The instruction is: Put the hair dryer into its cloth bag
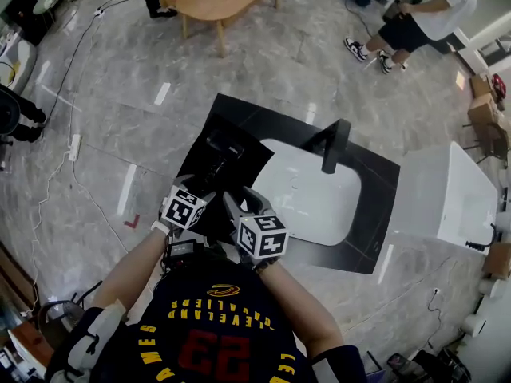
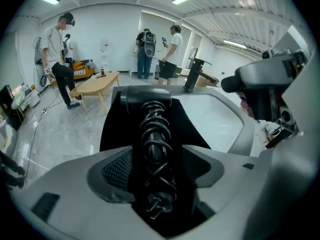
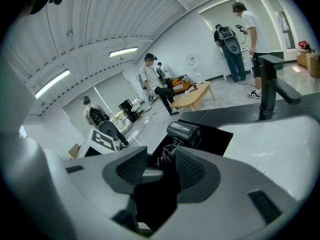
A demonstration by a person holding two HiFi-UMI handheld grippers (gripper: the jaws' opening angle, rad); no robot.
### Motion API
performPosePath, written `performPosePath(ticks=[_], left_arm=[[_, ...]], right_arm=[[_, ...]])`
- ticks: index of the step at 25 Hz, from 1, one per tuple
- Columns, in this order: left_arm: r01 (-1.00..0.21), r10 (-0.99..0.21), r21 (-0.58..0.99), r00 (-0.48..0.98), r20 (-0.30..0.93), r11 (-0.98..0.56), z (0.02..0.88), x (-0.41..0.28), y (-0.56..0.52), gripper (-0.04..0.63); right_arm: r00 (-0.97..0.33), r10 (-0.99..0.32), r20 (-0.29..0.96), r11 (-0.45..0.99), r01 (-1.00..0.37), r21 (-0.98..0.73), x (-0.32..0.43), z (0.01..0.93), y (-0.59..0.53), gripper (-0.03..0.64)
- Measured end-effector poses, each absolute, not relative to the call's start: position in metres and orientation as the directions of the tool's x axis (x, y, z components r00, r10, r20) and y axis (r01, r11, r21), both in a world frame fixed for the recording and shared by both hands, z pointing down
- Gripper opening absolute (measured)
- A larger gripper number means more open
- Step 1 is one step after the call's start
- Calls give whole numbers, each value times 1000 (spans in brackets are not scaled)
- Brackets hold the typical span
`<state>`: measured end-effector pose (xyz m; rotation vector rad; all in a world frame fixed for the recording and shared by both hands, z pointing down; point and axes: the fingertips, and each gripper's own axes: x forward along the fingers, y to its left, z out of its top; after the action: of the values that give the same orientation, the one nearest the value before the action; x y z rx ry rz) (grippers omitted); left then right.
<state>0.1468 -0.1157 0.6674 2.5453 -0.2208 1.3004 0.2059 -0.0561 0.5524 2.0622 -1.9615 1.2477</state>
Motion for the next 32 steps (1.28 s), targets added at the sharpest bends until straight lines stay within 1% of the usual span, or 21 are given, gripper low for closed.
performPosePath(ticks=[5,11,15,18,19,21,27,32], left_arm=[[-258,-26,139,547,837,-956,687,154,-119,288],[-228,-29,103,510,860,-968,702,163,-116,288],[-234,-30,110,522,852,-966,705,165,-117,288],[-229,-32,105,528,849,-968,705,167,-117,282],[-229,-30,106,522,852,-968,705,167,-116,254],[-238,-28,111,513,858,-965,704,166,-115,245],[-258,-32,122,520,854,-958,692,163,-117,238],[-229,-2,144,540,842,-963,672,145,-104,231]], right_arm=[[-62,-833,550,-269,-823,-500,213,556,-43,157],[-7,-825,565,-342,-790,-508,218,563,-26,156],[23,-820,572,-376,-775,-508,224,568,-18,157],[16,-819,573,-377,-769,-517,221,572,-15,156],[11,-818,575,-373,-770,-517,220,573,-14,156],[4,-815,579,-367,-776,-512,218,573,-13,156],[-11,-815,580,-346,-793,-502,219,569,-10,156],[-47,-811,583,-317,-803,-505,217,568,-10,156]])
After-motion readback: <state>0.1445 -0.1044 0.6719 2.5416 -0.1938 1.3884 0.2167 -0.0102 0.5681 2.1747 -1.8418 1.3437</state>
